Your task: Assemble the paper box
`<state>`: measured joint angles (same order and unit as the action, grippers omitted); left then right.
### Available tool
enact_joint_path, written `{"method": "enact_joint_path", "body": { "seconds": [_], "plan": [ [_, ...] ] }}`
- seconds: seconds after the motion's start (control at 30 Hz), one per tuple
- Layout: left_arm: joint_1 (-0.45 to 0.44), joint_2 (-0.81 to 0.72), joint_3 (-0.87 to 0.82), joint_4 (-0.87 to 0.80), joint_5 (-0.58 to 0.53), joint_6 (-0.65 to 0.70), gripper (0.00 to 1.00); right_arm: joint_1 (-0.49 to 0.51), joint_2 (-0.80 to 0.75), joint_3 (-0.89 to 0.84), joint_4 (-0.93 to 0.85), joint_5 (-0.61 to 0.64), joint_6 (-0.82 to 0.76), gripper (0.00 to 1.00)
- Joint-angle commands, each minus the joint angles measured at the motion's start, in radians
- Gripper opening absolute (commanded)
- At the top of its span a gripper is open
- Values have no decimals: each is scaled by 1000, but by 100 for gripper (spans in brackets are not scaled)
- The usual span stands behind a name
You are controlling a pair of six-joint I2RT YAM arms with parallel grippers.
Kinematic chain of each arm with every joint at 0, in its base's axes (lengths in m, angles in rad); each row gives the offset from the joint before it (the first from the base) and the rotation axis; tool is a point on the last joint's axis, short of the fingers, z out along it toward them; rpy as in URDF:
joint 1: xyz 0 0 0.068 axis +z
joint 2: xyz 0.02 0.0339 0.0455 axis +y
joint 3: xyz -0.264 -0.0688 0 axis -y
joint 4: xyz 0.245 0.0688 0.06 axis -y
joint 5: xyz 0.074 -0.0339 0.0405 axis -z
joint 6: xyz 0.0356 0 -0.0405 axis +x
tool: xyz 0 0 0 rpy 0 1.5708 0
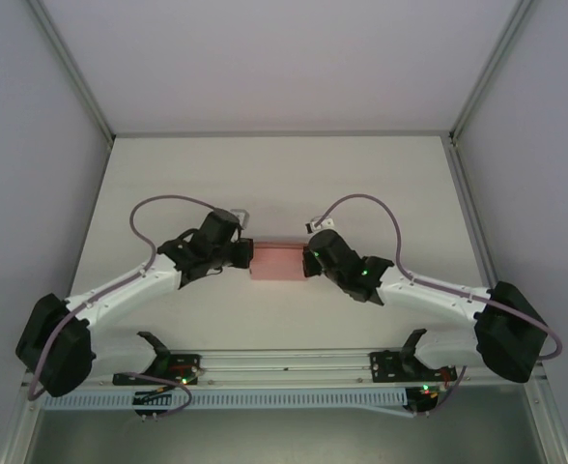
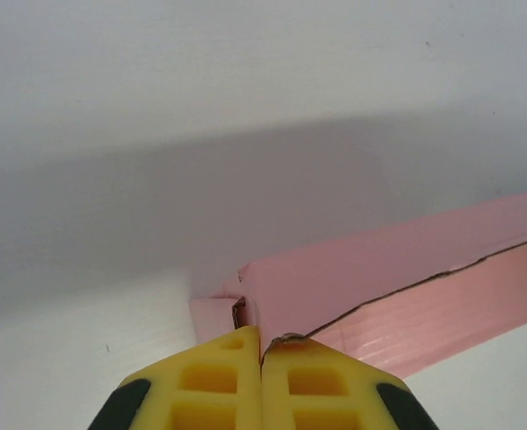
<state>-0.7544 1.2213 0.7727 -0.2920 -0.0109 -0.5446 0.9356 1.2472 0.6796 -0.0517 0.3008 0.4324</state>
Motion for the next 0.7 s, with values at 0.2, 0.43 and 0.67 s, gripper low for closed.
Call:
{"method": "enact_joint_path", "body": {
  "seconds": [0.2, 0.43, 0.67],
  "plan": [
    [-170, -8, -129, -39, -243, 64, 0, 52, -9, -114, 108, -23, -81, 0],
    [-205, 43, -125, -11, -263, 52, 0, 54, -53, -85, 93, -35, -57, 22],
    [-233, 24, -112, -26, -332, 17, 0, 54, -204, -70, 113, -75, 58, 82]
  ]
}}
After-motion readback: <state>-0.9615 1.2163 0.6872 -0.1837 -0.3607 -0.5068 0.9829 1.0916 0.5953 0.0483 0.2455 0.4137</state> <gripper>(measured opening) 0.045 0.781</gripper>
